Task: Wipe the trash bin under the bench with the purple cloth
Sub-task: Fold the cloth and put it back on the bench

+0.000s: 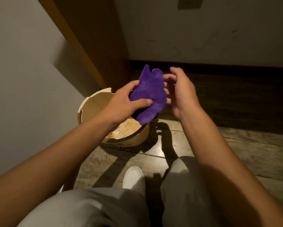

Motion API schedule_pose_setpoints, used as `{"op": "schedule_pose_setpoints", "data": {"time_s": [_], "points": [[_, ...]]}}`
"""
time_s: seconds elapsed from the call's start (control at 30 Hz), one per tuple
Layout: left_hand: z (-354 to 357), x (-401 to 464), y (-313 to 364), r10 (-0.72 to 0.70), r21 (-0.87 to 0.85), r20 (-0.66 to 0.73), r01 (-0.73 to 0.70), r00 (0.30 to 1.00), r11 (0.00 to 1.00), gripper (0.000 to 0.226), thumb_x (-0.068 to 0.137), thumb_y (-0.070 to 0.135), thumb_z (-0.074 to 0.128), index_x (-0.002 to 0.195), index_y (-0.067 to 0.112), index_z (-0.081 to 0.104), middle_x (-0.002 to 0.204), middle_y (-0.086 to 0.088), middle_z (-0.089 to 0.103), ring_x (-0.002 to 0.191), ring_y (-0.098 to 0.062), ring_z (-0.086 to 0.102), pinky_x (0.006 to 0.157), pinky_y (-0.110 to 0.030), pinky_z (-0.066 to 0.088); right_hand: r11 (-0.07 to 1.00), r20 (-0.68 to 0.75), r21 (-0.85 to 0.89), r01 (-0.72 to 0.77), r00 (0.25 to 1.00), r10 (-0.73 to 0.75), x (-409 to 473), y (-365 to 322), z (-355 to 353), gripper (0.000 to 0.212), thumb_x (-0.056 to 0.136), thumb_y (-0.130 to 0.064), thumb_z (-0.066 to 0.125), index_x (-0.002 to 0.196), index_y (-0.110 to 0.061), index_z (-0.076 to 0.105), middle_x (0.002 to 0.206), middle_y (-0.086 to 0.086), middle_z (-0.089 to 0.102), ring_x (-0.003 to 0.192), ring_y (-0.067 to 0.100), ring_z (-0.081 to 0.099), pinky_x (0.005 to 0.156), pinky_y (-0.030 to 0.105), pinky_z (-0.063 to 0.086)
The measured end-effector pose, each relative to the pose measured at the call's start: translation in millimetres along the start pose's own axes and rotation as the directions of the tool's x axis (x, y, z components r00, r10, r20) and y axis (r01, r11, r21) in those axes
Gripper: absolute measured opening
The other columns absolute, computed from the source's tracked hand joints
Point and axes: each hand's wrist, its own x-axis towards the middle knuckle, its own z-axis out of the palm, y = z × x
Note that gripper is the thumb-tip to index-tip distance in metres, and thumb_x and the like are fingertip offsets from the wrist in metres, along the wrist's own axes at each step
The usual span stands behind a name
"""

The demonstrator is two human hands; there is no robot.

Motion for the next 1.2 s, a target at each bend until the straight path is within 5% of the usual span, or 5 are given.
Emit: {"op": "schedule_pose_setpoints", "data": {"time_s": [0.2, 0.37, 0.7, 0.97, 1.2], "points": [[-20, 2, 13, 0.067, 0.049, 0.149, -0.075, 0.987, 0.996, 0.036, 0.082, 0.04, 0.077, 0.114, 0.032, 0.063, 0.109, 0.008, 0.071, 0.099, -0.016, 0.074, 0.071, -0.024, 0.059, 0.993, 0.38, -0.074, -0.094, 0.918, 0.116, 8, 20, -25, 0.06, 0.081, -0.061, 0.076, 0.126, -0.023, 0.068, 0.12, 0.005, 0.077, 0.112, 0.025, 0.074, 0.089, 0.044, 0.061], [-24, 11, 41, 0.21, 0.291, 0.013, -0.204, 0.978, 0.935, 0.007, 0.097, 0.032, 0.065, 0.102, 0.03, 0.06, 0.106, 0.003, 0.067, 0.095, -0.012, 0.07, 0.073, -0.026, 0.059, 0.999, 0.239, -0.031, -0.009, 0.971, 0.017, -1, 9, -22, 0.062, 0.07, -0.056, 0.088, 0.12, -0.022, 0.072, 0.114, 0.003, 0.079, 0.107, 0.023, 0.076, 0.092, 0.046, 0.061], [-2, -59, 172, -0.062, -0.306, -0.093, 0.031, 0.994, 0.952, 0.007, 0.09, 0.024, 0.069, 0.088, 0.031, 0.071, 0.097, 0.002, 0.072, 0.093, -0.016, 0.072, 0.075, -0.031, 0.057, 0.919, 0.072, 0.371, -0.13, 0.991, 0.111, -123, -112, -12, 0.056, 0.088, -0.035, 0.079, 0.135, -0.01, 0.063, 0.128, 0.017, 0.072, 0.119, 0.032, 0.07, 0.099, 0.047, 0.058], [12, -157, 333, -0.165, -0.366, -0.148, 0.101, 0.975, 0.925, 0.015, 0.088, 0.038, 0.072, 0.103, 0.036, 0.073, 0.107, 0.003, 0.074, 0.104, -0.023, 0.072, 0.08, -0.037, 0.058, 0.939, -0.371, -0.344, -0.024, 0.922, -0.113, -266, -251, -24, 0.051, 0.083, -0.042, 0.081, 0.125, -0.024, 0.057, 0.095, -0.004, 0.071, 0.09, 0.016, 0.072, 0.078, 0.035, 0.057], [28, -246, 496, -0.144, -0.496, 0.125, 0.187, 0.982, 0.848, 0.022, 0.088, 0.039, 0.075, 0.105, 0.025, 0.077, 0.103, -0.002, 0.076, 0.097, -0.019, 0.075, 0.077, -0.031, 0.058, 0.985, 0.125, -0.127, -0.116, 0.983, 0.132, -410, -377, -6, 0.046, 0.083, -0.065, 0.072, 0.113, -0.032, 0.077, 0.118, -0.004, 0.078, 0.111, 0.015, 0.074, 0.088, 0.034, 0.059]]}}
